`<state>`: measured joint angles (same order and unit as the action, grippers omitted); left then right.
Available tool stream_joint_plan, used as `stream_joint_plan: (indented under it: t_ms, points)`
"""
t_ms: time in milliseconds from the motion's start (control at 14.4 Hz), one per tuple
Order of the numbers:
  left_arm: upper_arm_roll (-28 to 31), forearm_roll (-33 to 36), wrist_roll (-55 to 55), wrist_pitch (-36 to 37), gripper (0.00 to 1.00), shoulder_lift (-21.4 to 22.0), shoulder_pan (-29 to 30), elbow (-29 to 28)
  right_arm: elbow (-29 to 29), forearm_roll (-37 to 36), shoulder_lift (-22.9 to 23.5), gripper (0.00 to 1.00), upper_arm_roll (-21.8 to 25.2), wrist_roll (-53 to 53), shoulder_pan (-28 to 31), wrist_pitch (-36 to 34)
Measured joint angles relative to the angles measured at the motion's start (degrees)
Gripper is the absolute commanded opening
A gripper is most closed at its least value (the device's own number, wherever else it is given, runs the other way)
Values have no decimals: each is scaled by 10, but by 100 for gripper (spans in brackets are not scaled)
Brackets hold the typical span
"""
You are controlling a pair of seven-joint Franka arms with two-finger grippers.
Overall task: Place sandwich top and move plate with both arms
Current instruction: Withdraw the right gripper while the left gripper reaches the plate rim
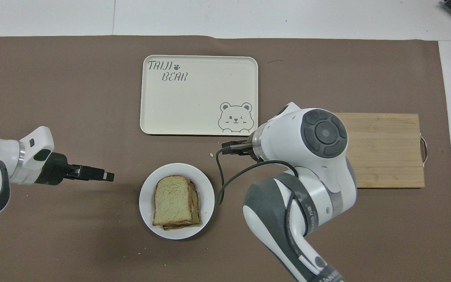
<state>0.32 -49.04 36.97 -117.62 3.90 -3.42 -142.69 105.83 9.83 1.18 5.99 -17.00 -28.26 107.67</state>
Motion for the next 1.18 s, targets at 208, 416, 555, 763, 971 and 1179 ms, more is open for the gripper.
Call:
stream_joint_plan:
  t_ms: [208, 416, 555, 763, 971, 1179]
  points:
    - [-1, -38, 5, -31, 64, 2, -38, -25, -1, -11, -33, 100, 1, 27, 52, -45]
    - [-2, -53, 5, -53, 54, 5, -66, -42, -1, -32, -61, 100, 2, 45, 108, -63]
    - [-1, -53, 8, -55, 46, 6, -68, -49, -9, -44, -71, 100, 2, 62, 142, -74]
    - [1, -56, 17, -55, 33, 6, -67, -57, -35, -57, -74, 100, 2, 98, 180, -95]
    - [4, -71, 25, -56, 0, 5, -67, -63, -68, -66, -74, 100, 2, 116, 204, -123]
    - [5, -81, 27, -54, 0, 6, -67, -63, -113, -102, -75, 100, 3, 121, 214, -151]
